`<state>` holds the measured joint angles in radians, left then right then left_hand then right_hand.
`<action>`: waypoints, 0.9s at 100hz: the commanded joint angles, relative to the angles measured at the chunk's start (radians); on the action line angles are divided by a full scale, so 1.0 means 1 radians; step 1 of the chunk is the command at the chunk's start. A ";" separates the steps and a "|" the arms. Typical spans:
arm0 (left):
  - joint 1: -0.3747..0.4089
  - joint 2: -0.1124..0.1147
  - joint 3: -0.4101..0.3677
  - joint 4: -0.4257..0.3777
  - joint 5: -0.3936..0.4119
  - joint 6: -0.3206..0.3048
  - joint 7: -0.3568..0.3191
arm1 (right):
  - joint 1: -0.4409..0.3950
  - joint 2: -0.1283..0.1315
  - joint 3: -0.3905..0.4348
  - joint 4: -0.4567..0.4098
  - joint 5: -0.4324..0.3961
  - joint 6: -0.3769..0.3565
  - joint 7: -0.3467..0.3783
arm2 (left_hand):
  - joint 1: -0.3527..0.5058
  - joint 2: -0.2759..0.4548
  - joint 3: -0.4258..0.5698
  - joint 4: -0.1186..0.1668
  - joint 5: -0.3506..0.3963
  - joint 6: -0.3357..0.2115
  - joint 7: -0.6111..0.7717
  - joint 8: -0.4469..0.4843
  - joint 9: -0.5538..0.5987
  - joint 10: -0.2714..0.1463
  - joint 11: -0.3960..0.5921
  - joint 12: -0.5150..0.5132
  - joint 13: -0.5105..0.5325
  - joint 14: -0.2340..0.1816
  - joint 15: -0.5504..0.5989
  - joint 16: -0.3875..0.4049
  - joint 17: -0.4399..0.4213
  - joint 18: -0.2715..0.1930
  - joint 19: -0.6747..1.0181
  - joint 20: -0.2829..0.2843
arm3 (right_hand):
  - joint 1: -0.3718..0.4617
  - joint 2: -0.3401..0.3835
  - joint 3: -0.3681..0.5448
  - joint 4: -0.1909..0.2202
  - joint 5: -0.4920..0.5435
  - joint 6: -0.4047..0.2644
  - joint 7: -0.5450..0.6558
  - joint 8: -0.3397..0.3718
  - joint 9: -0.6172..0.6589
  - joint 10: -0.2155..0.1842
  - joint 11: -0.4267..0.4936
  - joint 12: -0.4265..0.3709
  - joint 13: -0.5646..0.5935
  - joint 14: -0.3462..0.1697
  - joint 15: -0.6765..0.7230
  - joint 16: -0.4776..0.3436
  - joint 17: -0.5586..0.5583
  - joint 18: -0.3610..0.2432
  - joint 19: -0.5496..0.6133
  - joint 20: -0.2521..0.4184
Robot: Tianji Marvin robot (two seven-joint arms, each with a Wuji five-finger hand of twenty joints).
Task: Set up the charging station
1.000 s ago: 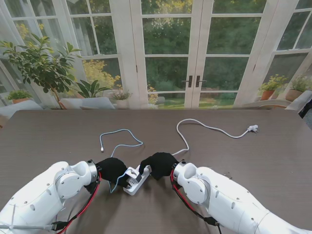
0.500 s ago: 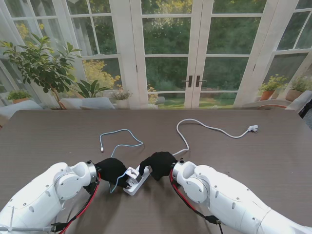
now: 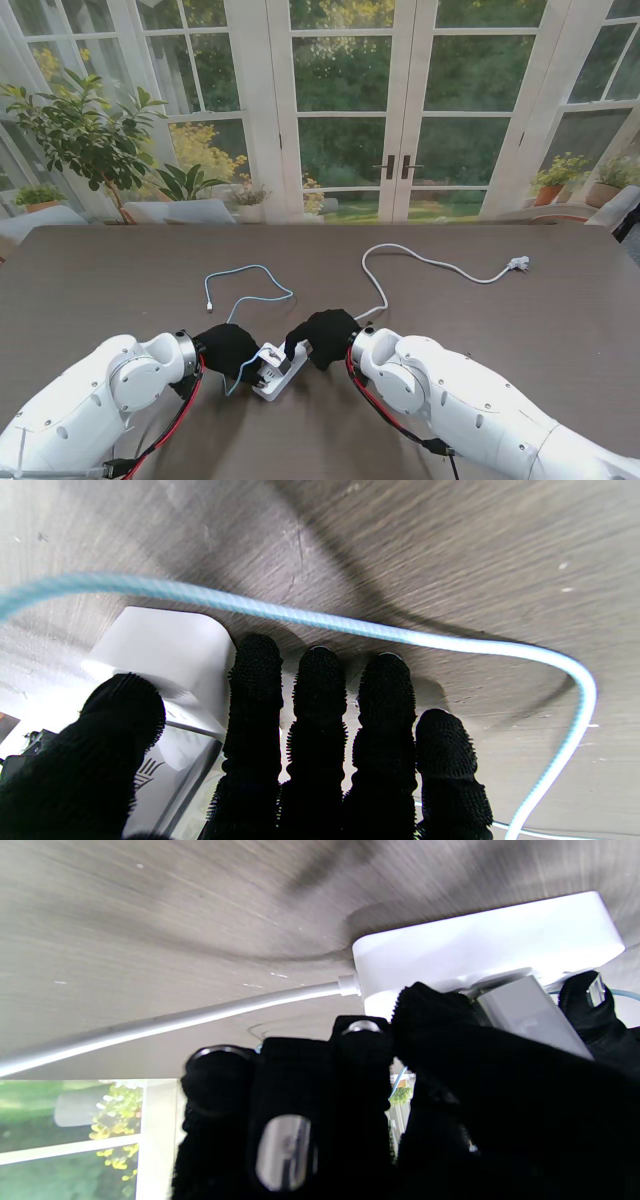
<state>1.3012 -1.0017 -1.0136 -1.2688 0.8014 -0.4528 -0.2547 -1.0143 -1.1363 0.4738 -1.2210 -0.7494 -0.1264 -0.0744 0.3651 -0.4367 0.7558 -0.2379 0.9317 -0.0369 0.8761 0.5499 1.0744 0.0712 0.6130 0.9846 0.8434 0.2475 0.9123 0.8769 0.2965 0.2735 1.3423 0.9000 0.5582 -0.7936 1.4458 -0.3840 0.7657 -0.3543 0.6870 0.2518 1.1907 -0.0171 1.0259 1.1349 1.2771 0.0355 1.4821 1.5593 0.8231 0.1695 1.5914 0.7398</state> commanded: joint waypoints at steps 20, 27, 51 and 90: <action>0.058 0.011 -0.042 -0.020 0.052 0.020 -0.042 | -0.042 0.016 -0.025 0.024 -0.019 0.004 0.063 | 0.027 -0.031 0.035 0.111 -0.072 0.094 -0.465 -0.108 -0.115 0.074 -0.324 -0.373 -0.147 0.060 -0.418 -0.264 -0.092 0.022 -0.206 -0.137 | -0.014 0.008 0.121 0.014 0.080 0.192 -0.053 0.030 0.026 -0.039 0.029 0.020 0.037 -0.009 0.053 -0.692 0.003 -0.064 0.123 0.018; 0.070 0.011 -0.062 -0.037 0.058 0.028 -0.046 | -0.045 0.015 -0.021 0.025 -0.010 0.003 0.066 | 0.029 -0.024 0.023 0.113 -0.084 0.103 -0.523 -0.124 -0.135 0.077 -0.354 -0.421 -0.170 0.063 -0.459 -0.296 -0.109 0.024 -0.258 -0.168 | -0.019 0.014 0.118 0.014 0.069 0.201 -0.056 0.027 0.024 -0.044 0.027 0.019 0.036 -0.009 0.050 -0.694 0.003 -0.065 0.123 0.018; 0.087 0.009 -0.096 -0.063 0.065 0.044 -0.050 | -0.084 0.009 0.035 0.000 0.025 0.000 0.055 | 0.026 -0.017 0.013 0.114 -0.083 0.108 -0.555 -0.131 -0.144 0.079 -0.363 -0.440 -0.175 0.068 -0.472 -0.307 -0.116 0.024 -0.276 -0.180 | -0.160 0.065 0.076 0.078 -0.051 0.183 -0.068 0.021 -0.047 -0.035 -0.072 -0.068 0.037 -0.001 -0.048 -0.740 -0.023 -0.052 0.108 0.018; 0.098 0.005 -0.119 -0.071 0.064 0.060 -0.040 | -0.155 -0.001 0.141 -0.067 0.087 0.041 0.042 | 0.026 -0.001 -0.009 0.120 -0.083 0.107 -0.570 -0.127 -0.151 0.080 -0.375 -0.464 -0.180 0.070 -0.488 -0.320 -0.123 0.026 -0.295 -0.192 | -0.364 0.296 -0.074 0.282 -0.151 0.293 -0.023 0.066 -0.079 -0.005 -0.152 -0.209 0.035 0.033 -0.207 -0.783 -0.038 0.018 0.046 0.022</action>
<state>1.3801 -0.9975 -1.1304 -1.3549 0.8567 -0.4018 -0.2675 -1.1484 -1.1355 0.6099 -1.2737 -0.6698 -0.0982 -0.0468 0.3856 -0.4446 0.7600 -0.1572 0.8509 0.0585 0.3183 0.4252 0.9598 0.0763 0.3597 0.6181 0.6877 0.2774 0.5662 0.6413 0.1965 0.2745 1.0623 0.7167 0.2215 -0.5356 1.3748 -0.1290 0.6289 -0.2183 0.7001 0.3131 1.1039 -0.0252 0.8877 0.9411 1.2771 0.0432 1.2723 1.5592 0.7775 0.1745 1.5935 0.7401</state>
